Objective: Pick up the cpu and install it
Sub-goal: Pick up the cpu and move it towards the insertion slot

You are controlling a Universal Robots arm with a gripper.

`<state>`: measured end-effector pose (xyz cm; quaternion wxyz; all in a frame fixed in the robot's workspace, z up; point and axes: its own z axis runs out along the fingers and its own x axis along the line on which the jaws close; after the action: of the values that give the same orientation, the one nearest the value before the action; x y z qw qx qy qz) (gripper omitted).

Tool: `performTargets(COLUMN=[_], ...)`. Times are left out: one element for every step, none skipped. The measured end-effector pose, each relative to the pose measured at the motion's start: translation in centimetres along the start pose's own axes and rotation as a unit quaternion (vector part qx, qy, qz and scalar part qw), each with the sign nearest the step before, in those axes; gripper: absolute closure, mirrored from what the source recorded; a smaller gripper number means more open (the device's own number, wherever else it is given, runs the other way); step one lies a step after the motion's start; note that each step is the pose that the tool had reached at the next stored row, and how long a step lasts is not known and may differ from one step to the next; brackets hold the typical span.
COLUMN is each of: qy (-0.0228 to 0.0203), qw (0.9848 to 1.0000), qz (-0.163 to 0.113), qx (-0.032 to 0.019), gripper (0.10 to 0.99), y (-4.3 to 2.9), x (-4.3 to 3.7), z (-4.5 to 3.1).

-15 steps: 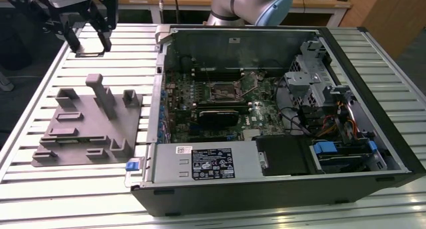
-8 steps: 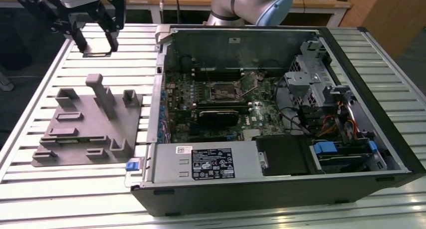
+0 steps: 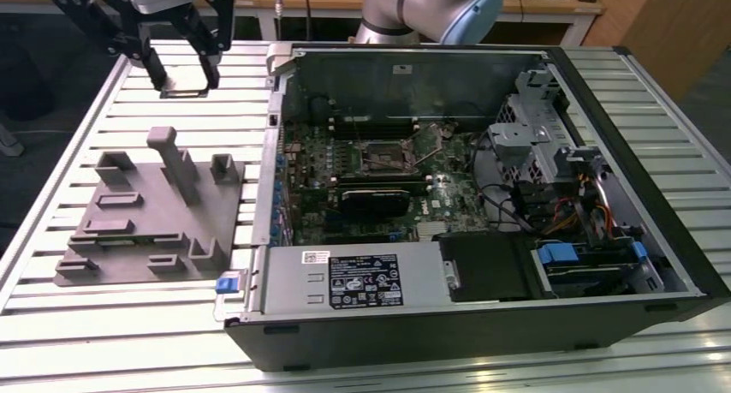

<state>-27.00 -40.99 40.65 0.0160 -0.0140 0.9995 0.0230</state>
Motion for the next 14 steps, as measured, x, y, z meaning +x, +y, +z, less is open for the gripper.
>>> performTargets(qy=[0.0,0.0,0.0001,0.0,0.0,0.0,0.0,0.0,0.0,0.0,0.0,0.0,0.0001,0.0], qw=[1.0,1.0,1.0,1.0,1.0,1.0,1.0,1.0,1.0,1.0,1.0,1.0,1.0,1.0], qz=[0.0,0.0,0.0,0.0,0.0,0.0,0.0,0.0,0.0,0.0,0.0,0.0,0.0,0.0], qx=[0.0,0.0,0.0,0.0,0.0,0.0,0.0,0.0,0.0,0.0,0.0,0.0,0.0,0.0], gripper=[0.541,0.541,0.541,0.541,0.541,0.541,0.541,0.541,0.541,0.541,0.541,0.541,0.541,0.541], y=[-0.01,-0.01,-0.02,-0.03,-0.03,-0.04,-0.05,-0.05,-0.06,-0.06,-0.07,-0.08,-0.09,-0.09], x=[-0.21,-0.43,-0.64,-0.86,-1.1,-1.32,-1.53,-1.75,-1.97,-2.2,-2.43,-2.69,-2.94,-3.17], z=[0.0,0.01,0.01,0.02,0.03,0.04,0.04,0.05,0.06,0.07,0.07,0.08,0.09,0.1])
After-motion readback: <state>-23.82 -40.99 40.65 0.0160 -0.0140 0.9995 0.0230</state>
